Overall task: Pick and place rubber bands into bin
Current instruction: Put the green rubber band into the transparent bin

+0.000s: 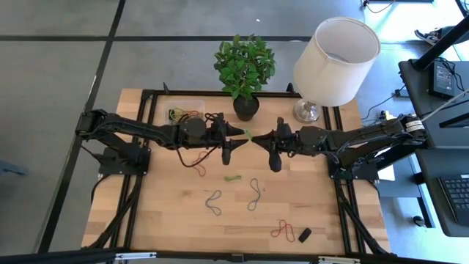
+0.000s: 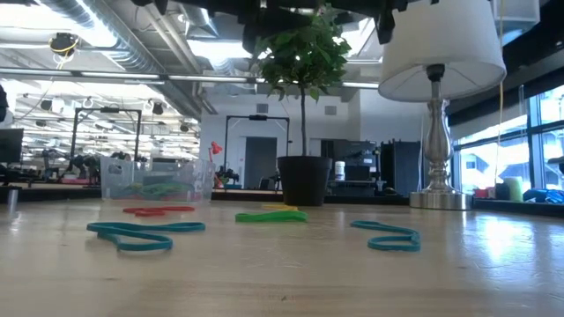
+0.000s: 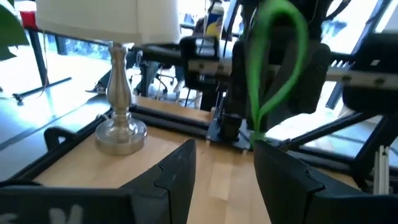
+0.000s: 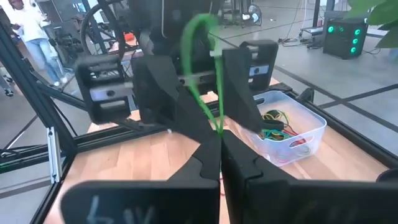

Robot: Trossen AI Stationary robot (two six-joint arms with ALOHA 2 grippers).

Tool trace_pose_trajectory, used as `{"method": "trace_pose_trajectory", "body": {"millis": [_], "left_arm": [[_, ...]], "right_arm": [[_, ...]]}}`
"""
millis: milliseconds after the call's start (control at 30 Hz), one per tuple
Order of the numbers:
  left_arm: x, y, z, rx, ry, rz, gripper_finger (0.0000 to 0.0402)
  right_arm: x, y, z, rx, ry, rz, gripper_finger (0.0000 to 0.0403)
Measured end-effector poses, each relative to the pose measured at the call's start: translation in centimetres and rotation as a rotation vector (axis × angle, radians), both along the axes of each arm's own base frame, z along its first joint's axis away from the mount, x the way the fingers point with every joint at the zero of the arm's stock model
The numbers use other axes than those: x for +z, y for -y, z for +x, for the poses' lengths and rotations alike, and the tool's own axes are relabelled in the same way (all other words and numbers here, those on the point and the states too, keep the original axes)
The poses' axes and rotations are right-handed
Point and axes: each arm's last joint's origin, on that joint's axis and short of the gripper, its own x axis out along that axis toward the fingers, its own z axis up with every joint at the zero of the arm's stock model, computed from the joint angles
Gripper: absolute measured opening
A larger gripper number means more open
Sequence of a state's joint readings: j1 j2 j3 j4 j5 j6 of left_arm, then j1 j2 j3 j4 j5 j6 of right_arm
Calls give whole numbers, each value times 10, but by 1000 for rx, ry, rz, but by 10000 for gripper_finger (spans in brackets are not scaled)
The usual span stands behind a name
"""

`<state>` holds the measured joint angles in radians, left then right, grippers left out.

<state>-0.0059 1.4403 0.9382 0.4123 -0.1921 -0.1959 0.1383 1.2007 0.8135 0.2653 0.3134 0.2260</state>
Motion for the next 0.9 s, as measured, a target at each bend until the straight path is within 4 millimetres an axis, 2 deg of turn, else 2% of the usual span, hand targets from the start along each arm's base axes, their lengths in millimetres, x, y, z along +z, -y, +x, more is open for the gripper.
{"method": "trace_pose_trajectory", "body": {"millis": [300, 700, 800, 900], "left_arm": [[8, 0, 0, -3, 89, -1, 155], [9, 0, 0, -3, 93, -1, 154], [9, 0, 0, -4, 93, -1, 142], [9, 0, 1, -12, 89, 20, 110]], "right_arm": [[-6, 0, 3, 0, -38, -5, 1], [-7, 0, 3, -1, -42, -7, 1], [-7, 0, 3, -1, -41, -5, 1], [-7, 0, 3, -1, -40, -1, 5]]}}
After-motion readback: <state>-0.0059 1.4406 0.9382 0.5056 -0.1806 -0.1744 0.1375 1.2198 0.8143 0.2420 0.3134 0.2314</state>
